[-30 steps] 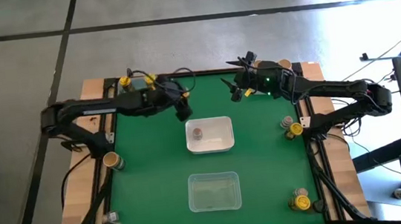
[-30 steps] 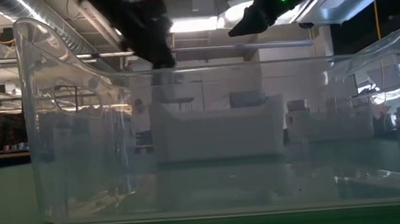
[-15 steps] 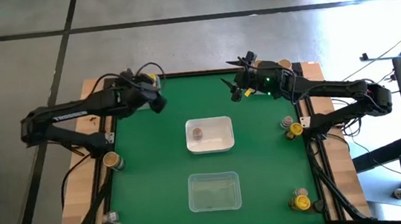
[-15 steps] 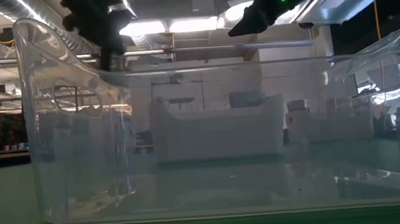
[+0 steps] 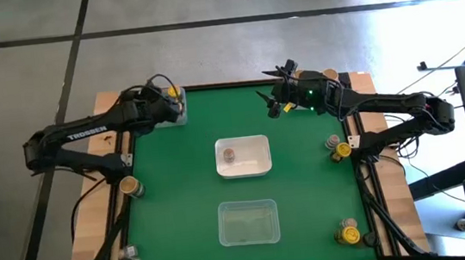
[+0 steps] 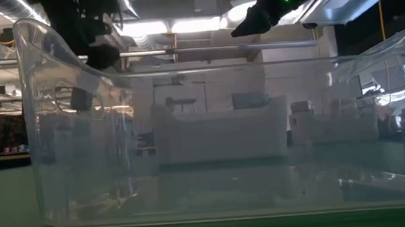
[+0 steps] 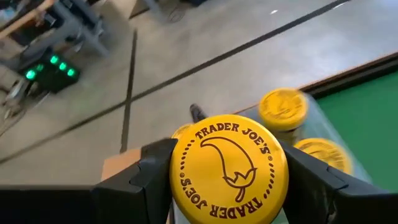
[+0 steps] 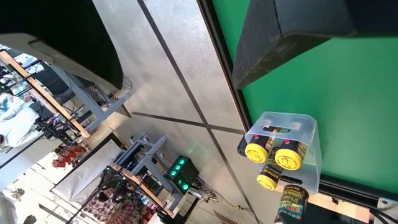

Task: Sort spices by type
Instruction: Put the middle left yellow seasoning bottle into the top transparent bin

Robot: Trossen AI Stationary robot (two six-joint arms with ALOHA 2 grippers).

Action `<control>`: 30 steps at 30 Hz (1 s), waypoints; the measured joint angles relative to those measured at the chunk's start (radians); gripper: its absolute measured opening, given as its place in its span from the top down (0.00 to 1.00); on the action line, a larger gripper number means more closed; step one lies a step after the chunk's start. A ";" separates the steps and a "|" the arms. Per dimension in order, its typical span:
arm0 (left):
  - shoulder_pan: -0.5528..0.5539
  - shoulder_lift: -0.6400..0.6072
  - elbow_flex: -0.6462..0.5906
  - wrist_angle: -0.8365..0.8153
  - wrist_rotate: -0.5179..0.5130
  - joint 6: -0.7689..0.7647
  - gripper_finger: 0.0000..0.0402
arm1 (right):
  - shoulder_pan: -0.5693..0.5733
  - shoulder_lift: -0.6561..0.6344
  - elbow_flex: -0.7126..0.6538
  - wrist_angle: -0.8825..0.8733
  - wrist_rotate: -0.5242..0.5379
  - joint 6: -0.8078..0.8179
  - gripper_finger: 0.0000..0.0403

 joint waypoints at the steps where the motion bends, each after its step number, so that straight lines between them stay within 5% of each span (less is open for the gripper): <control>1: 0.013 0.000 -0.013 0.000 0.003 -0.015 0.44 | 0.000 0.000 0.000 0.000 0.000 0.000 0.24; 15: 0.199 0.004 -0.172 0.211 0.156 0.059 0.44 | 0.000 0.000 0.000 0.002 0.000 0.000 0.24; 30: 0.234 0.004 -0.268 0.252 0.253 0.030 0.43 | 0.000 0.000 0.000 0.002 0.000 0.000 0.24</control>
